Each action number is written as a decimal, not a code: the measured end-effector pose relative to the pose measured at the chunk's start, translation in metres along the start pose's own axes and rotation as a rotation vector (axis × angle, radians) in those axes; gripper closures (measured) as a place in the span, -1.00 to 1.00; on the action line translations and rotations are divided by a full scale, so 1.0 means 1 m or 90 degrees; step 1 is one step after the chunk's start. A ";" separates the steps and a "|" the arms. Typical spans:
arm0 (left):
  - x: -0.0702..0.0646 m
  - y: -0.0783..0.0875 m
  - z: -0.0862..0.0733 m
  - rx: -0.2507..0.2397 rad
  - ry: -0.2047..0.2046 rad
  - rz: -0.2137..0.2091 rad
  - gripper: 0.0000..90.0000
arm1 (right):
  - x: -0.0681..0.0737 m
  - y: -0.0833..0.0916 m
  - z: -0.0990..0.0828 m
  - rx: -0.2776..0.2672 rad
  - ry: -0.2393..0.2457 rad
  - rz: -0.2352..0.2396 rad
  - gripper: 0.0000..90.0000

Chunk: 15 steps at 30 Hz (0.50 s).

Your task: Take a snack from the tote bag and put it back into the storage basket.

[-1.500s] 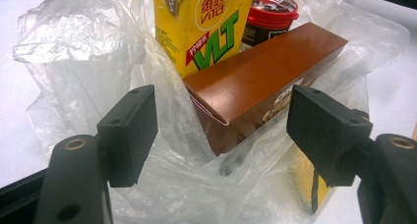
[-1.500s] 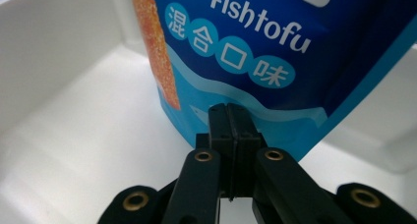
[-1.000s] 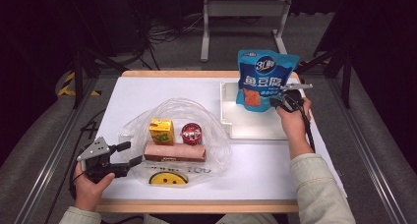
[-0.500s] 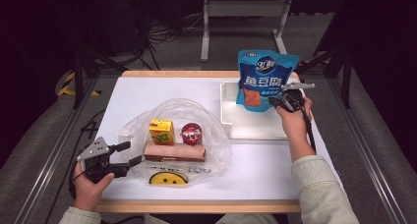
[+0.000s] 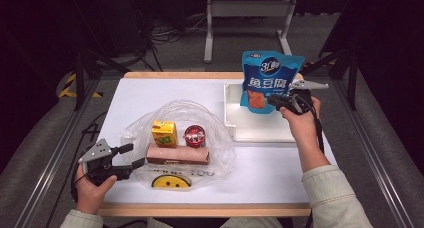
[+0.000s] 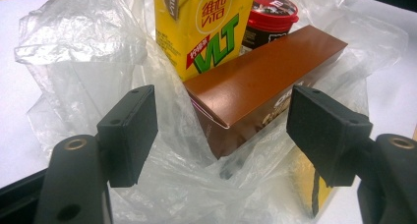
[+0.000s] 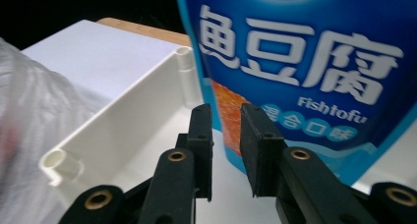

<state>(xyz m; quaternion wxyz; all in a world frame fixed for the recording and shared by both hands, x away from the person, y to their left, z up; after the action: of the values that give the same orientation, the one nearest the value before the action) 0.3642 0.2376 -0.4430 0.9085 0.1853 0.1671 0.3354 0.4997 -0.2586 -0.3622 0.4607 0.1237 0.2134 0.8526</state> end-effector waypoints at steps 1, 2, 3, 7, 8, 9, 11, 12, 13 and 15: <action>0.000 0.000 0.000 -0.002 0.003 0.001 -0.37 | 0.004 0.002 0.003 -0.006 0.001 0.008 0.60; 0.001 0.001 0.000 -0.003 0.001 0.000 -0.37 | 0.007 0.003 0.005 -0.008 0.004 0.014 0.58; 0.000 0.001 0.000 -0.003 0.000 0.001 -0.37 | 0.011 0.005 0.008 -0.013 0.008 0.022 0.57; 0.000 0.000 0.001 -0.004 0.002 -0.001 -0.37 | 0.023 0.008 0.014 -0.022 0.017 0.045 0.49; 0.000 0.000 0.001 -0.004 0.001 -0.001 -0.37 | 0.029 0.009 0.017 -0.025 0.021 0.056 0.47; 0.000 0.000 0.001 -0.003 -0.002 0.000 -0.37 | 0.035 0.010 0.020 -0.029 0.027 0.069 0.45; 0.000 0.000 0.001 -0.004 0.003 -0.001 -0.37 | 0.042 0.011 0.024 -0.032 0.032 0.084 0.39; 0.000 0.000 0.001 -0.003 0.003 -0.001 -0.37 | 0.046 0.011 0.026 -0.034 0.038 0.094 0.36; 0.000 0.000 0.001 -0.003 -0.001 0.000 -0.37 | 0.050 0.011 0.027 -0.035 0.041 0.102 0.33; 0.000 0.000 0.001 -0.003 -0.001 0.001 -0.37 | 0.059 0.011 0.032 -0.046 0.058 0.114 0.27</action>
<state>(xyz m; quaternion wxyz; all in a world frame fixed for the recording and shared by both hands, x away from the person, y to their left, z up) 0.3645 0.2379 -0.4424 0.9089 0.1834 0.1654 0.3360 0.4725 -0.2070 -0.3279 0.3762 0.0865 0.1915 0.9024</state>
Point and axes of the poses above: each handheld gripper's, and its own axes: y roughly backward along the jaws, z roughly out of its top, x roughly to its left, the point moved 5 cm from there along -y, roughly forward along the jaws, and after that the axes turned 4 degrees about y, right-handed, at the moved point
